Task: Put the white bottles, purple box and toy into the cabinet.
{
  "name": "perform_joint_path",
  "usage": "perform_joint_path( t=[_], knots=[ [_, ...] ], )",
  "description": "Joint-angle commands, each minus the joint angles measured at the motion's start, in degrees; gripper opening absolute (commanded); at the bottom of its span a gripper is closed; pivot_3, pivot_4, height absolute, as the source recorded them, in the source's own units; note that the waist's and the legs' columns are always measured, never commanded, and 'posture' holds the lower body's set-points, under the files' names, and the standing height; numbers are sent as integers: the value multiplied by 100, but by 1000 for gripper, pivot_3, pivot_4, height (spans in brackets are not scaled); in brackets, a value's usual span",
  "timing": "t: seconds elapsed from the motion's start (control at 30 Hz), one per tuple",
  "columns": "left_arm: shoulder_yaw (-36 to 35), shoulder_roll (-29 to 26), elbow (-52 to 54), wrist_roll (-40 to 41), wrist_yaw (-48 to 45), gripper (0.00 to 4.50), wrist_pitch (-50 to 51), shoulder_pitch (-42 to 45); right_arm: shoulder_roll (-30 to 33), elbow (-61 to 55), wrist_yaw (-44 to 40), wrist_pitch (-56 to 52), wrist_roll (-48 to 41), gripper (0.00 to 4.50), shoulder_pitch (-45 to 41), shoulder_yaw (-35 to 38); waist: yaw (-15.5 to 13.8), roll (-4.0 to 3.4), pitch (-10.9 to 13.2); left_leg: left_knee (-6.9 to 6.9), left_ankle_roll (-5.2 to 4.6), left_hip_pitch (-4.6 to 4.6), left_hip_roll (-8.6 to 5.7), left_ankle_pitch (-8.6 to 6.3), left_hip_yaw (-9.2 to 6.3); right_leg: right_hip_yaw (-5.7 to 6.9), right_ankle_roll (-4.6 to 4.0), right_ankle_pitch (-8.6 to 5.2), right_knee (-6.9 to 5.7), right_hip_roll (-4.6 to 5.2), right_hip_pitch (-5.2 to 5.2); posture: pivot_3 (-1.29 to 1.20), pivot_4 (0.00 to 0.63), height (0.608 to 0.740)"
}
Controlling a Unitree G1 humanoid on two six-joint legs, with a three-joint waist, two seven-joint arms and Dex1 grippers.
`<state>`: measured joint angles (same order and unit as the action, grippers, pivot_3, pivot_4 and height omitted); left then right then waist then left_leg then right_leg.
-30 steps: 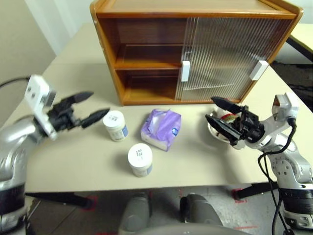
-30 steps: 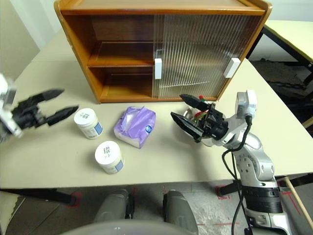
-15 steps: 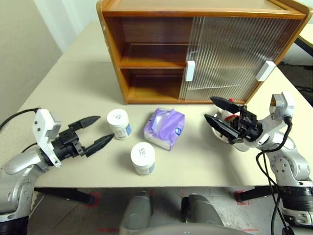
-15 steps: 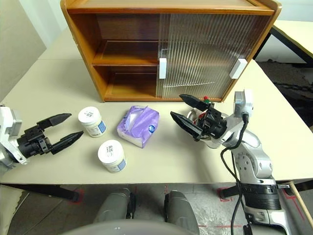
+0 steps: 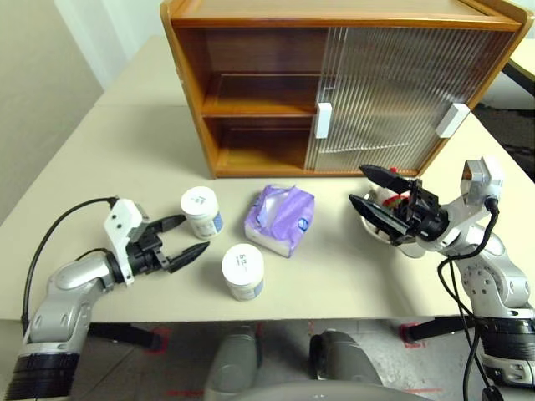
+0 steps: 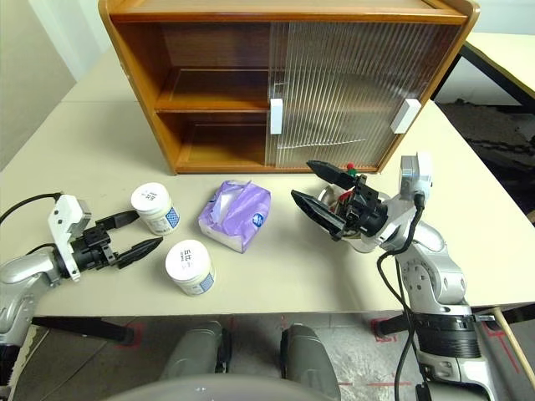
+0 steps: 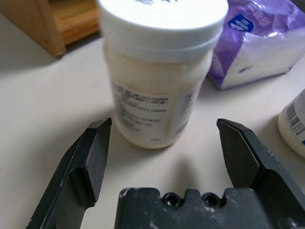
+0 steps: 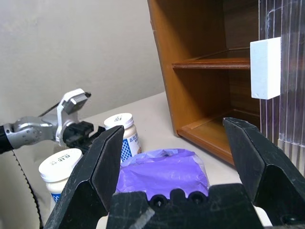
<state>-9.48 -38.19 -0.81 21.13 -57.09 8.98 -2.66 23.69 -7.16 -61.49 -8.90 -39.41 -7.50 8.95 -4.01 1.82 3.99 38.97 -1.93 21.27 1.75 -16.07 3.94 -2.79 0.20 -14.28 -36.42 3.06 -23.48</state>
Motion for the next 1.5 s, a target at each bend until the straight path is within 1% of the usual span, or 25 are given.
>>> perform_joint_path(
  t=[0.03, 0.23, 0.37, 0.43, 0.57, 0.7, 0.8, 0.87, 1.0, 1.2, 1.37, 1.5],
  knots=[
    [273, 107, -394, -300, 46, 4493, -269, 177, -11, -80, 23, 3, 4, 4500, -10, -46, 0, -1, 0, 0, 0, 0, 0, 0, 0, 0, 0, 0, 0, 0, 0, 152, 50, 740],
    [469, 354, -1224, -633, 233, 4493, -796, 604, -36, -40, 55, 36, 44, 4500, -2, -68, -1, 1, -1, 0, -19, 1, -1, 11, 0, 2, 0, 1, 0, -1, -1, 145, 50, 740],
    [610, 644, -1321, -604, 204, 4493, -912, 779, -35, -102, 89, 32, 32, 4500, 66, -68, -22, -5, -1, 0, -14, 1, -3, 8, 0, 5, 1, 2, -1, 9, 1, 133, 52, 740],
    [700, 745, -1416, -683, 194, 4493, -950, 853, -41, -102, 108, 39, 45, 4500, 89, -77, -35, -5, -1, 0, 0, 1, -4, 0, 0, 10, 2, 3, -1, 15, 5, 133, 52, 740],
    [769, 922, -1449, -653, 228, 4493, -938, 929, -43, -143, 130, 34, 42, 4500, 130, -92, -26, -8, -4, 0, -2, 0, -8, 1, 1, 11, 6, 6, 0, 17, 8, 128, 50, 740],
    [886, 937, -1518, -750, 204, 4493, -861, 953, -40, -150, 139, 23, 39, 4500, 127, -105, -26, -8, -5, 0, -22, 0, -9, 13, 1, 11, 8, 7, 0, 11, 8, 126, 49, 740],
    [885, 901, -1556, -761, 222, 3861, -763, 935, -26, -134, 138, 12, 33, 4500, 91, -95, -22, -11, -6, 0, -24, -1, -10, 14, 1, 11, 8, 7, -1, 1, 9, 124, 48, 740],
    [843, 868, -1576, -738, 215, 3179, -732, 915, -6, -113, 127, 3, 28, 4500, 63, -81, -17, -13, -7, 0, -24, -1, -10, 14, 1, 12, 9, 6, -1, -1, 10, 125, 48, 740],
    [834, 854, -1547, -727, 204, 3153, -727, 890, 19, -94, 100, -4, 25, 4500, 44, -82, -14, -12, -9, 0, -25, -2, -10, 14, 1, 11, 9, 6, -1, -2, 10, 128, 45, 740],
    [707, 1060, -1238, -616, 585, 3153, -610, 1127, 52, -11, 79, 1, 29, 4500, -65, -66, -36, -13, -14, 0, -27, -1, -12, 15, 1, 15, 13, 9, -1, -6, 10, 137, 36, 740],
    [865, 1419, -1491, -789, 1051, 3153, -340, 2048, 41, 25, 72, 28, 43, 4500, -100, -77, -83, 10, -10, 3, -30, 15, -15, 18, 3, 29, 28, 20, 1, -8, 10, 125, 34, 740],
    [991, 1656, -2036, -1006, 1381, 3153, -288, 2763, -3, -86, 129, 52, 60, 4500, -31, -115, -4, 25, -20, 6, -40, 13, -17, 24, 3, 22, 30, 29, 2, -20, 12, 109, 35, 740]
  ],
)
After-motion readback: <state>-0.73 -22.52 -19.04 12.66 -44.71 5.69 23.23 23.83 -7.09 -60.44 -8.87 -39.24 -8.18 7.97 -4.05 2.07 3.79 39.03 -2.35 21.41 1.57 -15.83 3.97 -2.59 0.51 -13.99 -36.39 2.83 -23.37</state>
